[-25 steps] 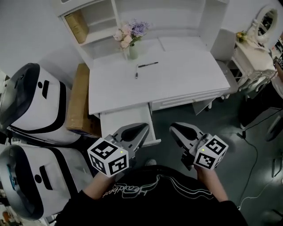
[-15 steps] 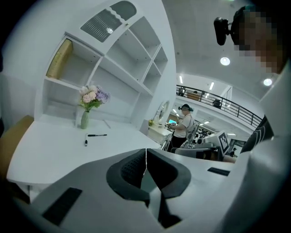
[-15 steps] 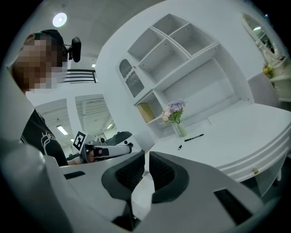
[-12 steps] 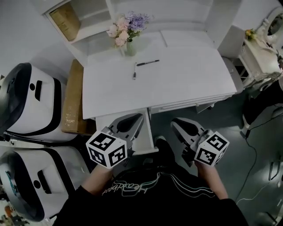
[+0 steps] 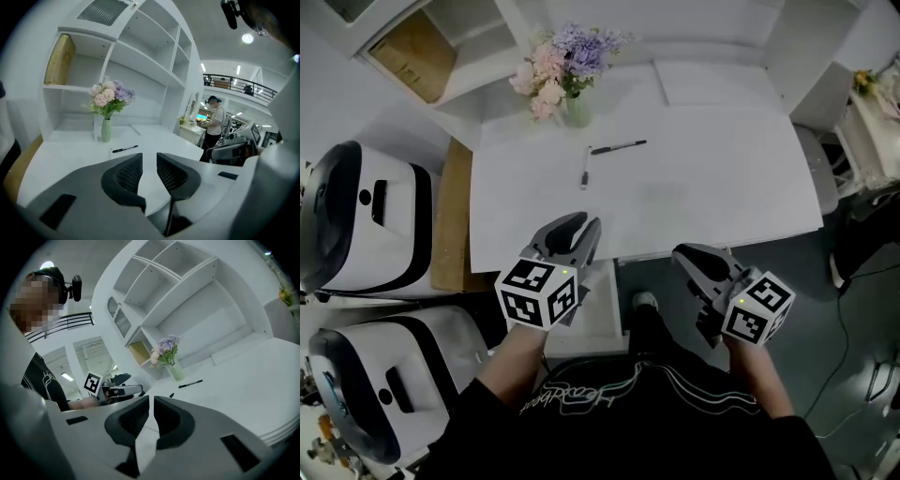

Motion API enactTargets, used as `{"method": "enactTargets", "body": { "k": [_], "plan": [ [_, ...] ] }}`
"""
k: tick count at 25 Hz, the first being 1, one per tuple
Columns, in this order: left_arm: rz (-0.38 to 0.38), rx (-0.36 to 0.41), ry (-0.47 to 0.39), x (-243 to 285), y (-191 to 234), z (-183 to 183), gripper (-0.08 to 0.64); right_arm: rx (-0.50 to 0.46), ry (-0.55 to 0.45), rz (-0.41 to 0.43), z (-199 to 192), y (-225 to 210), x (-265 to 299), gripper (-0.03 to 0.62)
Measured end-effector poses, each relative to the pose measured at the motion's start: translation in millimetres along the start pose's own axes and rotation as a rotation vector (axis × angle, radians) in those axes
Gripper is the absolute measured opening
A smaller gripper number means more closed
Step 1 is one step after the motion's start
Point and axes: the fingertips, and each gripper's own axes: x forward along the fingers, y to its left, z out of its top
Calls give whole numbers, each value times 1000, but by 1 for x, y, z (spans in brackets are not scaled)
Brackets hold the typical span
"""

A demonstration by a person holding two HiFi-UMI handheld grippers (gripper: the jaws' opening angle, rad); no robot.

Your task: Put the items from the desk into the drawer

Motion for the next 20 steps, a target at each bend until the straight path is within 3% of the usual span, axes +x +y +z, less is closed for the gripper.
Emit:
{"method": "enactTargets", "body": {
  "k": [10, 20],
  "plan": [
    [193, -21, 103, 88, 84, -11, 221, 55, 69, -10, 0, -61, 18, 60],
    [324, 7, 256, 144, 139, -50, 224, 92, 90, -17, -5, -88, 33, 60]
  ]
}}
